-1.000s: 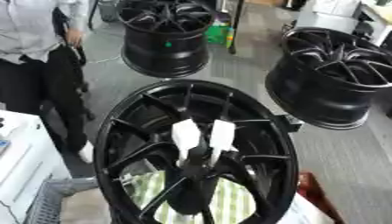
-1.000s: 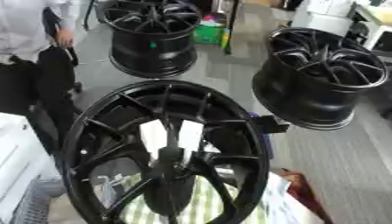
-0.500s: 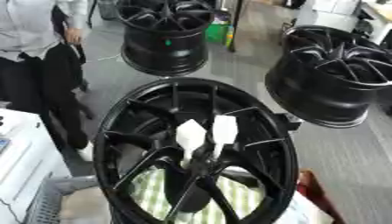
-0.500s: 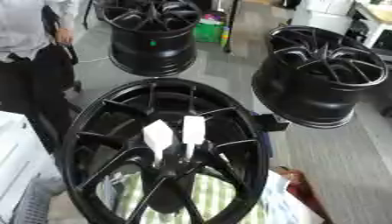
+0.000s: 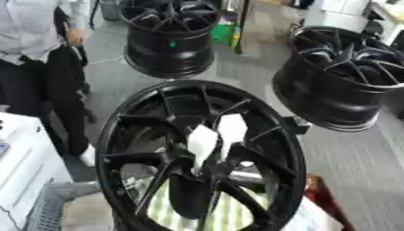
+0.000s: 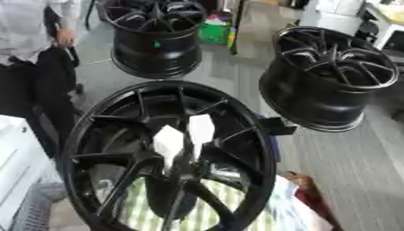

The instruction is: Pull the pin out of the wheel hub.

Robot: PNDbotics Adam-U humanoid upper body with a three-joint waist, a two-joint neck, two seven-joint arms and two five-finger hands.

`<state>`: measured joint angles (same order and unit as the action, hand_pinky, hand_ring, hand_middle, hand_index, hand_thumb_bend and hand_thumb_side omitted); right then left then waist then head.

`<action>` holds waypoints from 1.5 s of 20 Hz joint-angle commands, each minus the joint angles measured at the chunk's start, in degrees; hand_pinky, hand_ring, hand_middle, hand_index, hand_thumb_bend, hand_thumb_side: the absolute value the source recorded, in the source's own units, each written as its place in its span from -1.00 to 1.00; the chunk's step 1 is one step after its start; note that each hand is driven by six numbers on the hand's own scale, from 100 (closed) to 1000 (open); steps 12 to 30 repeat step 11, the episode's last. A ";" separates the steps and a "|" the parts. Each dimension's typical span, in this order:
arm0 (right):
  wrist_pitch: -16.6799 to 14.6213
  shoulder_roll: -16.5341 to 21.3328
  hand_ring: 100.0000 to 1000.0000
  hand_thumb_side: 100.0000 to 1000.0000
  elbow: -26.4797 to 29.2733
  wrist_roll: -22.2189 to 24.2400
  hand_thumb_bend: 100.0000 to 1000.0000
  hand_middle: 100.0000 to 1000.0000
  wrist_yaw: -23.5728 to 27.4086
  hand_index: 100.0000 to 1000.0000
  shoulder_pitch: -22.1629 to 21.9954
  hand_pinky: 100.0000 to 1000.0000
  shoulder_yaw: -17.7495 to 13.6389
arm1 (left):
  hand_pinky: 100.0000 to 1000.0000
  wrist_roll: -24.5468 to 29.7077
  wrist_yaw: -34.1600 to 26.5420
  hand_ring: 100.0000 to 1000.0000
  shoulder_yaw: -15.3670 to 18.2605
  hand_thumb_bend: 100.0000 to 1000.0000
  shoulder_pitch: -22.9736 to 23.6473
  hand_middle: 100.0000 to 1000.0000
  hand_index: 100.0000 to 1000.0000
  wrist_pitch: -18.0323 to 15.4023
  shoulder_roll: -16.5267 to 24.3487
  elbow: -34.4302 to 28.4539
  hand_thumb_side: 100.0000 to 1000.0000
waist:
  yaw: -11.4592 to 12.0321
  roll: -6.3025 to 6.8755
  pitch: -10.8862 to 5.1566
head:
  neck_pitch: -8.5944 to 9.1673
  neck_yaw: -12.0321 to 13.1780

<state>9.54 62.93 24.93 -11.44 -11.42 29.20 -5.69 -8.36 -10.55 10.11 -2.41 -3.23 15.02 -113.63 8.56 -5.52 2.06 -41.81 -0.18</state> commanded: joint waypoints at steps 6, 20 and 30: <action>-1.33 3.27 0.66 -0.16 5.75 -2.05 -1.00 0.52 5.49 0.63 0.52 0.56 -2.65 | 0.71 0.13 0.30 0.66 0.10 -0.82 -0.38 0.22 0.62 -0.21 0.86 -0.96 0.16 | -0.32 0.19 -0.63 | -0.33 0.49; -5.29 2.50 0.56 0.10 16.28 -3.44 -1.00 0.42 12.37 0.54 -1.61 0.50 -4.81 | 0.71 0.12 0.35 0.66 -0.01 -0.82 -0.74 0.22 0.62 -0.68 1.21 -0.96 0.14 | -0.45 0.29 -0.61 | -0.22 0.86; -5.29 2.50 0.56 0.10 16.28 -3.44 -1.00 0.42 12.37 0.54 -1.61 0.50 -4.81 | 0.71 0.12 0.35 0.66 -0.01 -0.82 -0.74 0.22 0.62 -0.68 1.21 -0.96 0.14 | -0.45 0.29 -0.61 | -0.22 0.86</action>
